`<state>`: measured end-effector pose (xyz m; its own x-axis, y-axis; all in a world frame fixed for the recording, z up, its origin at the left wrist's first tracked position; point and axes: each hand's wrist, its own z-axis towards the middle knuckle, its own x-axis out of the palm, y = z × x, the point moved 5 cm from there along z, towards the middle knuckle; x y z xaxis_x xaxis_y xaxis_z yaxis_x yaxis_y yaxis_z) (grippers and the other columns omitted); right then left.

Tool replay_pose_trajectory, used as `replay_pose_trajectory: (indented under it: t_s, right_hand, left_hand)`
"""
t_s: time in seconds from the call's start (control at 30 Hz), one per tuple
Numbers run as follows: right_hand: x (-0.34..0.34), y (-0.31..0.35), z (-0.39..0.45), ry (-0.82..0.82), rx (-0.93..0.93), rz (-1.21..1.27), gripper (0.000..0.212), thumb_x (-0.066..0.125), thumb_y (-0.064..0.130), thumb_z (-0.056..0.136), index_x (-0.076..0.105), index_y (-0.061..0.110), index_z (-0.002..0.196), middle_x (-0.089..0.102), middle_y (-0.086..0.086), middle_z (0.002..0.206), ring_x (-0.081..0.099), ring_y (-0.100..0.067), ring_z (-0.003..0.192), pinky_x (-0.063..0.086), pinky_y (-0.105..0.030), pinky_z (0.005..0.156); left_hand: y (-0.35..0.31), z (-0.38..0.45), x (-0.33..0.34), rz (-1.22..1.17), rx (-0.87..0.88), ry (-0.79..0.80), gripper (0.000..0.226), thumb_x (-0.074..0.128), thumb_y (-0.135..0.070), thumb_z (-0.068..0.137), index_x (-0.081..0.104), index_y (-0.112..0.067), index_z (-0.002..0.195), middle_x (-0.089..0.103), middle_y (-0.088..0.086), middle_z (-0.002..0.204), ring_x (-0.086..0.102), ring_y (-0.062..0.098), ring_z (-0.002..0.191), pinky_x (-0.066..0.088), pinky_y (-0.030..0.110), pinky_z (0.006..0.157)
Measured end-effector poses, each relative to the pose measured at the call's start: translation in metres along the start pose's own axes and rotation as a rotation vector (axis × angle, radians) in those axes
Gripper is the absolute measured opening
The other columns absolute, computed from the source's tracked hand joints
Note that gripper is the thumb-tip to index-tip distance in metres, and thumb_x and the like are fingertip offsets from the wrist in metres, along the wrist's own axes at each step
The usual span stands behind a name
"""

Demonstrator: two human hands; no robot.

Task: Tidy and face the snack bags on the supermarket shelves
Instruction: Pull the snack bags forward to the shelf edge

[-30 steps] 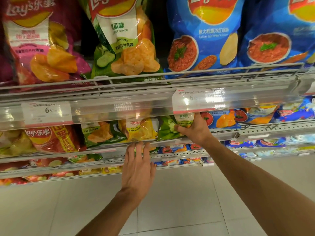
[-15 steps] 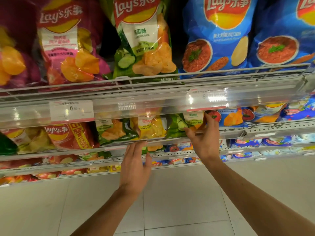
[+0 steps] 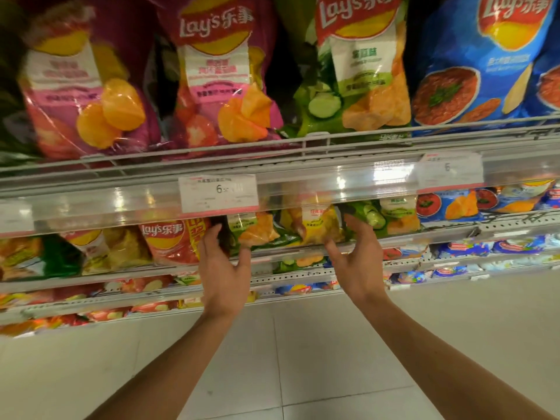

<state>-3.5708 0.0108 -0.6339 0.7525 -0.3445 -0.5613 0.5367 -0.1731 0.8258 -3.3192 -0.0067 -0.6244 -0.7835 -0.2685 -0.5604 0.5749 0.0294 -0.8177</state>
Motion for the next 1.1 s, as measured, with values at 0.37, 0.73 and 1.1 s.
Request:
replay_pose_trajectory:
  t_s: [0.37,0.73,1.1]
  right_hand:
    - [0.034,0.001,0.045,0.231,0.217,-0.056,0.095,0.089,0.056,0.066,0.043,0.015,0.139,0.054,-0.008,0.129,0.054,-0.028,0.121,0.05,-0.047,0.104]
    - [0.067,-0.007,0.076,0.266,0.266,0.062,0.112,0.091,0.059,0.044,0.043,0.02,0.138,0.062,-0.003,0.129,0.059,-0.025,0.123,0.05,-0.045,0.107]
    - [0.066,0.003,0.06,0.067,0.318,0.074,0.082,0.094,0.046,0.063,0.049,0.016,0.125,0.064,0.002,0.11,0.066,-0.023,0.107,0.057,-0.041,0.095]
  left_hand:
    - [0.019,0.063,0.034,-0.143,-0.28,0.3,0.092,0.085,-0.052,0.069,0.041,-0.018,0.143,0.054,0.003,0.141,0.048,0.024,0.133,0.034,0.031,0.111]
    - [0.043,0.07,0.042,-0.135,-0.407,0.304,0.074,0.086,-0.055,0.064,0.057,-0.021,0.124,0.059,-0.019,0.092,0.054,0.005,0.088,0.038,0.027,0.087]
    - [0.043,0.07,0.026,-0.207,-0.477,0.258,0.066,0.086,-0.05,0.068,0.064,-0.019,0.121,0.067,-0.001,0.107,0.058,0.019,0.104,0.042,0.033,0.094]
